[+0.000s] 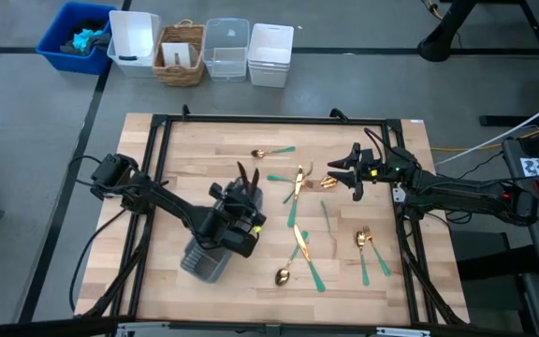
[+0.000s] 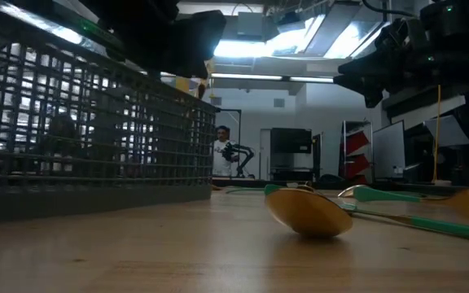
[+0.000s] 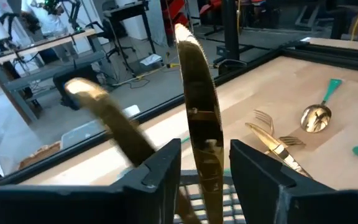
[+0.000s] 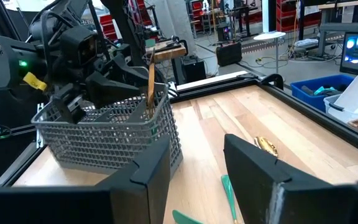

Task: Sort silverware
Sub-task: Put the green fork into the silverware basket

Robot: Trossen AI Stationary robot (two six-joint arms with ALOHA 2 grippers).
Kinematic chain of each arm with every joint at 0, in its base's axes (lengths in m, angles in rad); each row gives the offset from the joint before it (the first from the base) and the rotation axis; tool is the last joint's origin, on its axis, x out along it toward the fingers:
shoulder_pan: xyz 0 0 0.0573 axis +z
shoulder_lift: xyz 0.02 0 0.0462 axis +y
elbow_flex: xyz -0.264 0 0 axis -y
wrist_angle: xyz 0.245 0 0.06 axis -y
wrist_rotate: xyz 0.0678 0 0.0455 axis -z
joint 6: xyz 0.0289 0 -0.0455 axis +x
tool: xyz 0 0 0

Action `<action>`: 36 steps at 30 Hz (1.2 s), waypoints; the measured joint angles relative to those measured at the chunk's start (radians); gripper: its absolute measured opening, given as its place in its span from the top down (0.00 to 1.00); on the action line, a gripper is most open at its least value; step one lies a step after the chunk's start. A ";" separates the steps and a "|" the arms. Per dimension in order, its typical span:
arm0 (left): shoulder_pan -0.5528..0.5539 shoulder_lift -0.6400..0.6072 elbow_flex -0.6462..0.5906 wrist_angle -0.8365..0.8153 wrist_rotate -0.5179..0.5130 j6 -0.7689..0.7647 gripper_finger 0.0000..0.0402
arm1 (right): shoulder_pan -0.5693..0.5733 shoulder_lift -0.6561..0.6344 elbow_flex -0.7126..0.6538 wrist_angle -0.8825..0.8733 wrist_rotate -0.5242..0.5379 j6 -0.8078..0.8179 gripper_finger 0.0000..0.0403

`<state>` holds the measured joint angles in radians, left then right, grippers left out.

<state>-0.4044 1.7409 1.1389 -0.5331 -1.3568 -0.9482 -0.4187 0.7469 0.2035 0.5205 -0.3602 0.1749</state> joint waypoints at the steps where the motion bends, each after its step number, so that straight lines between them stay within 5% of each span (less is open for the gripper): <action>1: -0.003 -0.007 0.000 0.000 0.000 0.013 0.67 | 0.000 0.000 0.000 0.000 -0.003 0.000 0.62; 22: -0.134 -0.184 0.002 0.003 0.022 0.161 0.68 | 0.050 -0.009 0.029 -0.003 -0.189 -0.055 0.62; 29: -0.157 -0.185 0.002 0.001 0.185 0.169 0.68 | 0.208 -0.009 0.144 -0.298 0.037 -0.067 0.62; 36: -0.150 -0.185 0.002 -0.009 0.231 0.269 0.68 | 0.348 -0.009 0.222 -0.656 0.303 0.187 0.62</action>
<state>-0.5540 1.5555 1.1404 -0.5419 -1.1259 -0.6790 -0.0707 0.7376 0.4251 -0.1351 -0.0569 0.3622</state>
